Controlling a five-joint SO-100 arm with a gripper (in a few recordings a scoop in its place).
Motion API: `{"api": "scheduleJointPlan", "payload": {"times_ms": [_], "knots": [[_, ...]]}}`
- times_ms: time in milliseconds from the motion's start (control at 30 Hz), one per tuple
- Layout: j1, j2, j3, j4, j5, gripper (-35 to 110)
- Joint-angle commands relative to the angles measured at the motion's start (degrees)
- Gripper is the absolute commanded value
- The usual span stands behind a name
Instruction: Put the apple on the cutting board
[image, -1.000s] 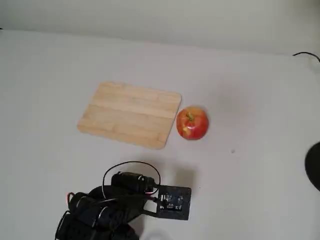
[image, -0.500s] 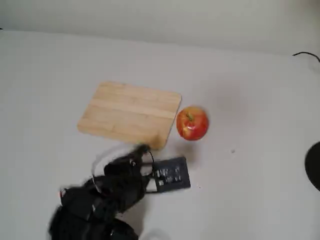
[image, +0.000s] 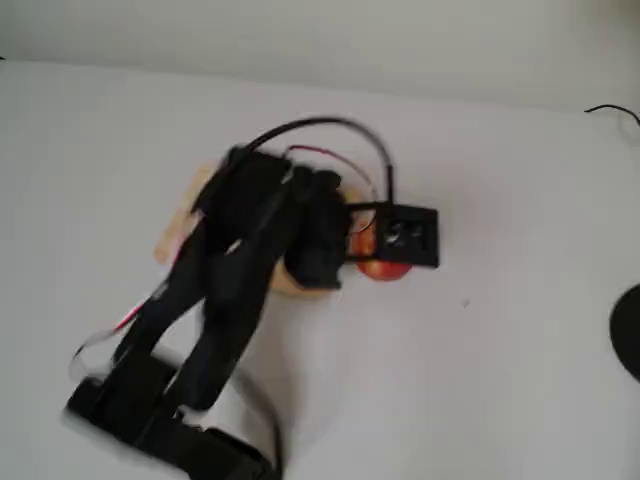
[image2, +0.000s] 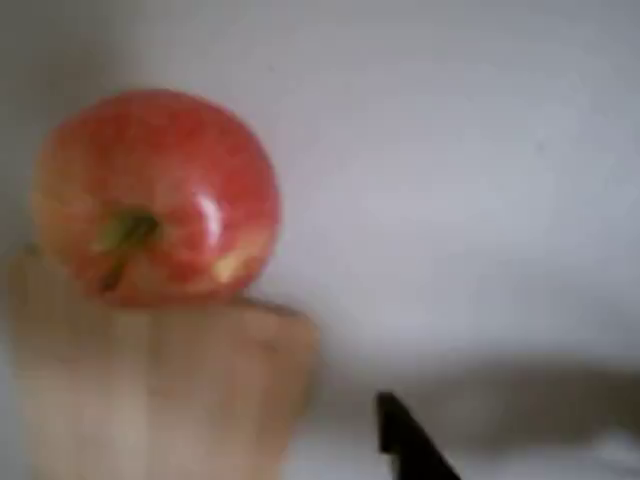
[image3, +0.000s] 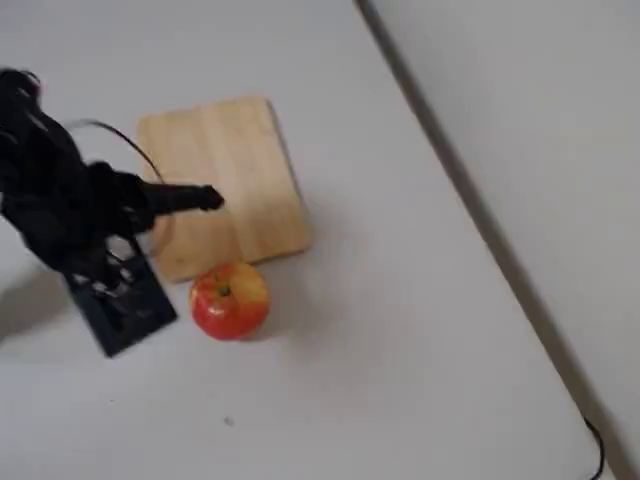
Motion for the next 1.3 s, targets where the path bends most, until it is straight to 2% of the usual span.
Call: {"api": "scheduleJointPlan", "payload": {"times_ms": [0,300,633,767,967,1267], "knots": [[1.76,-14.59,-17.93,3.52,-1.32,60],[5.36,-40.17,-51.59,14.15,-3.6,61],[3.69,-46.05,-54.58,13.8,-4.22,60],[2.81,-47.37,-55.28,13.71,-4.22,42],[1.58,-48.43,-55.37,14.15,-3.78,2],[-0.97,-40.61,-54.93,14.59,-0.79,0]]}}
